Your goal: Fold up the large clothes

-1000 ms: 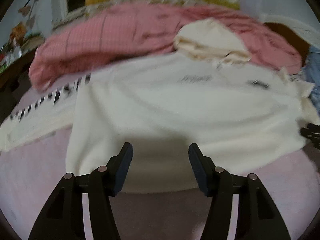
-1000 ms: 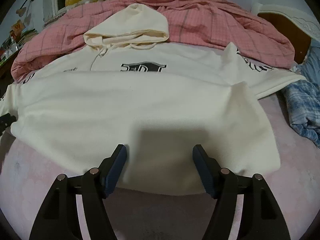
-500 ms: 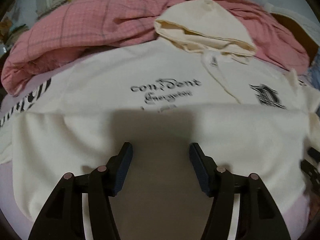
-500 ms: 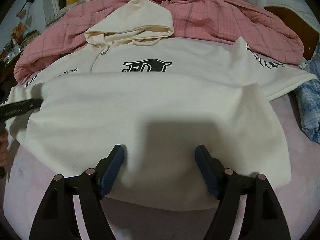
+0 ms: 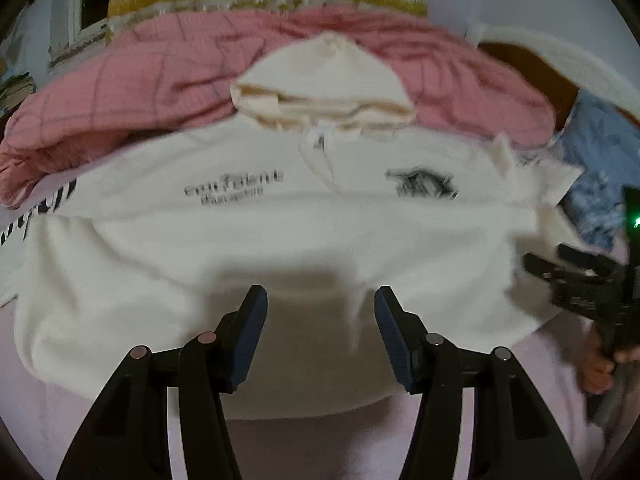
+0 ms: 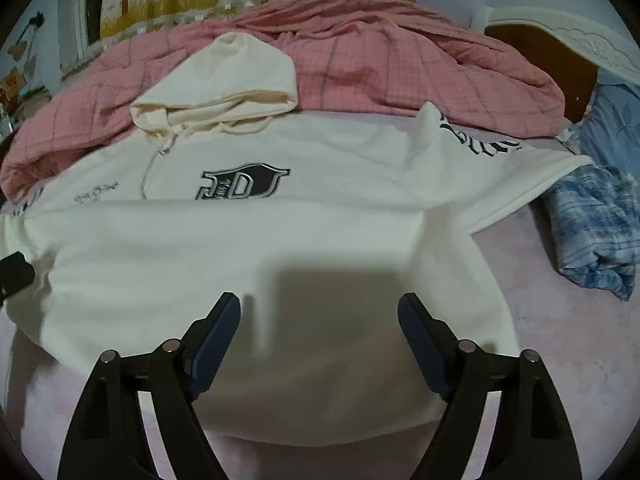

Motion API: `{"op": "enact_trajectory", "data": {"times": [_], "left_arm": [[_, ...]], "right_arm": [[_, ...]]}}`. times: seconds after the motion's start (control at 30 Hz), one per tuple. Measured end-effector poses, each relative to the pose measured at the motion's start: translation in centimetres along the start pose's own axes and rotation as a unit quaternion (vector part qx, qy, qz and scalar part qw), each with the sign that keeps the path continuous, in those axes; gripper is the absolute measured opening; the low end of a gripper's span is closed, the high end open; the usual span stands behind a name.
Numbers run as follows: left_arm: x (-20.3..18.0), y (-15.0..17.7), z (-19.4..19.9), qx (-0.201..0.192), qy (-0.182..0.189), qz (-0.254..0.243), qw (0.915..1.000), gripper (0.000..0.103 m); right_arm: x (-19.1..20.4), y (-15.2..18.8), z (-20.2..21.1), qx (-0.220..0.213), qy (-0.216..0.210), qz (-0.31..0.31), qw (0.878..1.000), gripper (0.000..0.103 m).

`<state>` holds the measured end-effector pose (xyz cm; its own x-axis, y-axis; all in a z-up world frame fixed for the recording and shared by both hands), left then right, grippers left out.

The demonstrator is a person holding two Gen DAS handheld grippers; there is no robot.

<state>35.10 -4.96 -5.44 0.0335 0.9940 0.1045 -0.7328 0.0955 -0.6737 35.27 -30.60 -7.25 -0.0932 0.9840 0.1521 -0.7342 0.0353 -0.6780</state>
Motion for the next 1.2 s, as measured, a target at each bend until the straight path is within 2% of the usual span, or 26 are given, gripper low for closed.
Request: {"op": "enact_trajectory", "data": {"times": [0.1, 0.23, 0.37, 0.53, 0.6, 0.7, 0.8, 0.87, 1.03, 1.13, 1.2], "left_arm": [[0.0, 0.5, -2.5, 0.022, 0.002, 0.021, 0.9995, 0.060], [-0.1, 0.5, -2.7, 0.015, 0.001, 0.017, 0.9997, 0.062], [-0.2, 0.8, -2.4, -0.001, -0.007, 0.014, 0.9999, 0.062], [0.4, 0.6, -1.6, -0.020, 0.001, 0.024, 0.9995, 0.061], [0.7, 0.3, 0.3, -0.059, -0.020, 0.024, 0.9978, 0.060], [0.9, 0.0, 4.7, -0.137, -0.053, 0.013, 0.9890, 0.064], [1.0, -1.1, 9.1, -0.193, -0.072, 0.024, 0.9782, 0.068], [1.1, -2.1, 12.1, -0.225, -0.069, 0.038, 0.9712, 0.071], [0.9, -4.3, 18.5, -0.302, -0.070, 0.051, 0.9494, 0.100], [1.1, -5.1, 21.6, -0.351, -0.071, 0.057, 0.9320, 0.103], [1.4, -5.9, 23.1, -0.366, -0.068, 0.059, 0.9264, 0.103]], "right_arm": [[-0.3, 0.6, -1.1, 0.037, 0.025, 0.005, 0.999, 0.086], [-0.1, 0.7, -1.8, 0.040, 0.033, 0.019, 0.998, 0.089], [-0.7, 0.8, -2.0, 0.038, 0.014, 0.004, 0.999, 0.092], [-0.5, 0.8, -1.9, 0.033, 0.016, 0.008, 0.999, 0.092], [-0.4, 0.7, -1.3, 0.022, 0.013, 0.007, 1.000, 0.092], [-0.2, 0.1, 0.8, -0.015, 0.017, 0.001, 1.000, 0.092], [0.3, -0.9, 4.1, -0.064, 0.003, -0.003, 0.998, 0.092], [0.9, -1.7, 6.6, -0.105, -0.011, 0.000, 0.994, 0.095], [2.4, -2.7, 11.6, -0.179, -0.035, 0.020, 0.983, 0.097], [2.8, -3.1, 14.2, -0.201, -0.040, 0.028, 0.978, 0.099], [3.0, -3.5, 15.9, -0.211, -0.047, 0.038, 0.976, 0.103]]}}
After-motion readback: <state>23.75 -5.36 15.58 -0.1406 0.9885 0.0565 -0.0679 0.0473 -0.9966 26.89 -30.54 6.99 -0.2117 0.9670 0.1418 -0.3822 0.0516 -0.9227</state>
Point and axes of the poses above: each gripper's, at about its wrist camera, not at the fingertips, and z roughly against the way its jaws point, x to its left, y to its underside, the point moved 4 cm from there along -z, roughly the way its jaws point, and after that the axes turned 14 degrees about -y, right-handed, at the moved point
